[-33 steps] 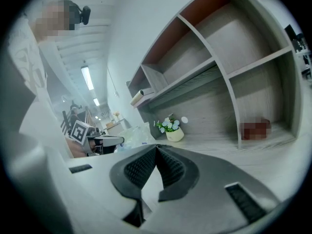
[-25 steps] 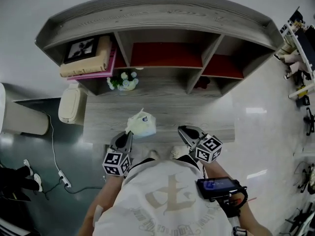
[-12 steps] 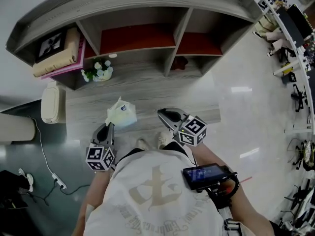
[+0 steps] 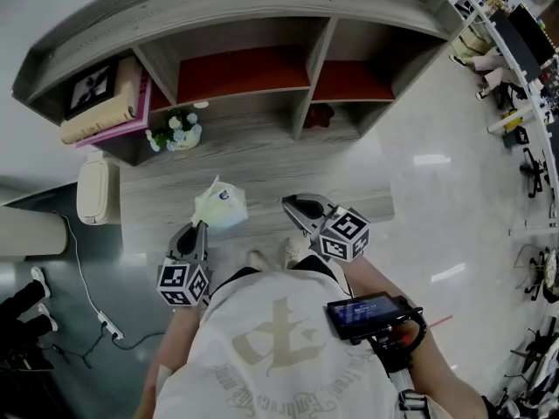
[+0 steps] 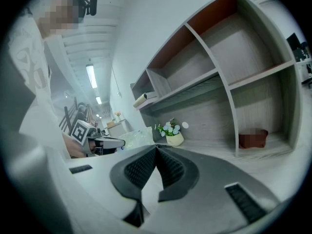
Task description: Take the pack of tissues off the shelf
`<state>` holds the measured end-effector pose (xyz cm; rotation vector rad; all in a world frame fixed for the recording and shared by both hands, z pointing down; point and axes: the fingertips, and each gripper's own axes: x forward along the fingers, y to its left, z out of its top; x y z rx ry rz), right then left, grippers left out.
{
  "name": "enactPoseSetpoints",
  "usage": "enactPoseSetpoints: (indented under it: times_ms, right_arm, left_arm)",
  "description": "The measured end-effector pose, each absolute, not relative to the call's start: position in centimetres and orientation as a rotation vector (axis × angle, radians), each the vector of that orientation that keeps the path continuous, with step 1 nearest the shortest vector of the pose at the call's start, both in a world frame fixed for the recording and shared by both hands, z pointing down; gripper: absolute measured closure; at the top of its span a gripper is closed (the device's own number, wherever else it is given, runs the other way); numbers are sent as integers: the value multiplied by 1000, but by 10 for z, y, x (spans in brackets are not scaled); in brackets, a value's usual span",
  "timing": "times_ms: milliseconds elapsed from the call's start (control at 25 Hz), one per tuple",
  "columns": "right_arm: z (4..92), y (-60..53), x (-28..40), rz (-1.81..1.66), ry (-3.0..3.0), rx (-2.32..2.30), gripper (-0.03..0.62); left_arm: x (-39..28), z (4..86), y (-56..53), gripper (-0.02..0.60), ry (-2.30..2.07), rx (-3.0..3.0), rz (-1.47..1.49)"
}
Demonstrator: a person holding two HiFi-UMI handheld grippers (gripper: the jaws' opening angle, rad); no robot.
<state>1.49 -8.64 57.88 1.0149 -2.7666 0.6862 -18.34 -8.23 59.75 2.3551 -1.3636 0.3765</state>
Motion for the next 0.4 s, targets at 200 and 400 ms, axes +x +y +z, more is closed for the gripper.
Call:
enactPoseSetpoints:
  times_ms: [200,400]
  right_arm:
    - [580,-85,20,689,-2764,1018,591]
    - [580,-82,23,708,-2755,1021,590]
  left_arm:
    - [-179,597,-83,571,-1362,2355,375]
    - [-176,596,-82,571,-1354,2350,379]
